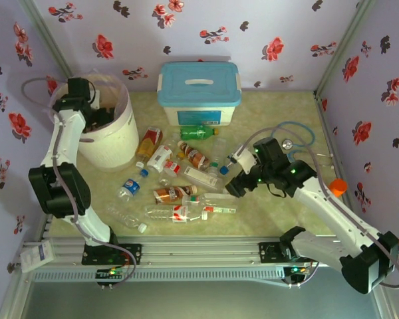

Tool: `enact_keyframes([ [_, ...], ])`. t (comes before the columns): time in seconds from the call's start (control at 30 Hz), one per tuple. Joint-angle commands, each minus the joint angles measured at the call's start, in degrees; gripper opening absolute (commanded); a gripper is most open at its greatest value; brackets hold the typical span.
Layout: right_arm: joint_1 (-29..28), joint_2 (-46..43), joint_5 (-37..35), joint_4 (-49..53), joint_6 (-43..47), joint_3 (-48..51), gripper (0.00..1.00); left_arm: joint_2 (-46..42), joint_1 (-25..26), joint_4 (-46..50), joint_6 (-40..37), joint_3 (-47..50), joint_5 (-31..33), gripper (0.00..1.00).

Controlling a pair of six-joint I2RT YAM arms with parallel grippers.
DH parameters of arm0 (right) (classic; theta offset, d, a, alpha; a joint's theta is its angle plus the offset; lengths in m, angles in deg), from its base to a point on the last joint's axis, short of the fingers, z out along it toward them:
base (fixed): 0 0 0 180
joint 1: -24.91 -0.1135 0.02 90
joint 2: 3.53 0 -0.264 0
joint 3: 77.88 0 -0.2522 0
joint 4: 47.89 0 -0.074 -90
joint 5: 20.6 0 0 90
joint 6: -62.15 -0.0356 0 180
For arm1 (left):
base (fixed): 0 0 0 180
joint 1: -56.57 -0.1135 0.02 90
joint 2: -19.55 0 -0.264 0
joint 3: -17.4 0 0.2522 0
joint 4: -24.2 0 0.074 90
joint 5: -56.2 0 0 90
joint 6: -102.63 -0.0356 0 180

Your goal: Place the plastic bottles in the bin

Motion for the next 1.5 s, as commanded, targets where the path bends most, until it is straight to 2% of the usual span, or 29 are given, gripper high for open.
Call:
enact_keyframes([
  [0.0, -3.8, 1.0, -6.4, 8.1, 13.6, -2.8, 0.94, -6.2, -0.4, 2.4, -0.3, -4.5, 2.5, 1.00],
  [0.17, -7.2, 8.7, -11.7, 13.3, 16.1, -5.6, 0.94, -12.7, 1.0, 2.6, 1.8, -6.3, 2.6, 1.00],
  [0.3, -10.1, 16.3, -16.4, 16.2, 16.1, -7.5, 0.96, -19.9, 4.1, 1.8, 4.0, -5.2, -0.6, 0.99],
  [0.5, -12.9, 20.7, -14.6, 13.4, 17.2, -6.9, 0.95, -28.0, 9.2, -1.4, 9.9, -0.1, -9.3, 0.96],
  [0.63, -14.5, 23.1, -14.5, 12.2, 17.7, -6.5, 0.94, -31.1, 11.9, -4.2, 12.8, 4.6, -10.6, 0.96],
  [0.83, -15.8, 25.1, -14.9, 8.7, 17.6, -4.5, 0.92, -33.3, 14.0, -9.2, 15.2, 10.4, -11.3, 0.95],
  [1.13, -16.4, 28.8, -14.8, 3.7, 18.1, -1.8, 0.86, -33.2, 14.1, -11.9, 15.3, 12.6, -11.6, 0.95],
  [1.47, -16.4, 30.1, -16.7, 1.8, 18.5, -0.3, 0.70, -32.4, 14.1, -13.4, 15.3, 14.1, -11.6, 0.95],
])
